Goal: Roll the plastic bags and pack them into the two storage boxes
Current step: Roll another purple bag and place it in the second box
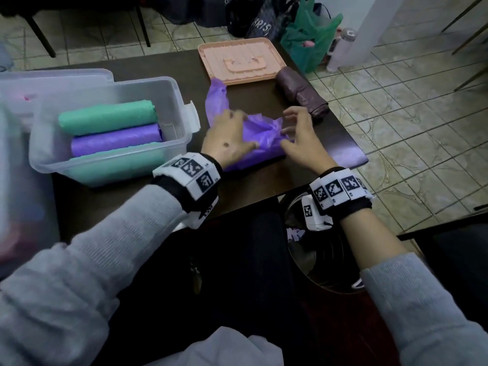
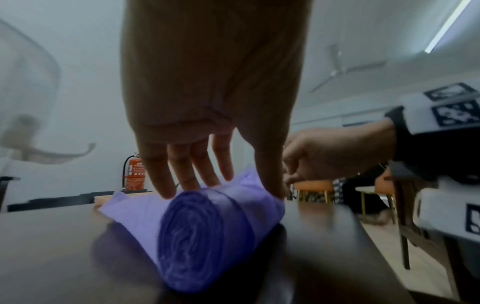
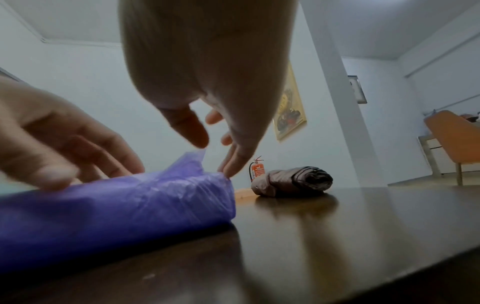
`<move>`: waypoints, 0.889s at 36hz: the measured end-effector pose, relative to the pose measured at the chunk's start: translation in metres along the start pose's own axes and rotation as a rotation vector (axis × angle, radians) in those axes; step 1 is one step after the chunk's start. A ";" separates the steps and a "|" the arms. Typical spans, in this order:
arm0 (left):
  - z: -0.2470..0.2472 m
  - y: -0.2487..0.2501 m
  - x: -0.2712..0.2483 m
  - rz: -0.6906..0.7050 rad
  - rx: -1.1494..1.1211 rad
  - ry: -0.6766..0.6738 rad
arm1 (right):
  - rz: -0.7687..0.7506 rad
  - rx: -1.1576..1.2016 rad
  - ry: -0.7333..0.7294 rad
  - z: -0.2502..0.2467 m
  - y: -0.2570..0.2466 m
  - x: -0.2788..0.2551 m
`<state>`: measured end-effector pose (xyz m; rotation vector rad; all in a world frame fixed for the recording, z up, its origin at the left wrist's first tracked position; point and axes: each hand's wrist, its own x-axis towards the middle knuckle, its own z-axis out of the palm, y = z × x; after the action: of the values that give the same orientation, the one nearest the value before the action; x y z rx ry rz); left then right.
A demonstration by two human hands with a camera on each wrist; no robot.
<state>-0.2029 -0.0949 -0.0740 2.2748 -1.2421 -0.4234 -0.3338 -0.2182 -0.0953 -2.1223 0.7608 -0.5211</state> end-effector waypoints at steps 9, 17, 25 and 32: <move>0.009 -0.008 -0.007 0.142 0.226 -0.189 | 0.026 -0.347 -0.143 -0.003 0.013 0.002; -0.006 -0.013 0.010 0.016 0.110 -0.334 | -0.024 -0.656 -0.267 -0.005 0.006 0.007; -0.005 -0.009 0.009 0.118 0.237 -0.280 | 0.118 -0.635 -0.457 -0.015 0.001 0.022; -0.006 -0.018 0.002 0.158 0.179 -0.316 | 0.227 -0.382 -0.445 -0.021 0.004 0.024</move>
<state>-0.1862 -0.0870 -0.0793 2.2950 -1.6644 -0.6552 -0.3300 -0.2479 -0.0841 -2.3350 0.8721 0.2348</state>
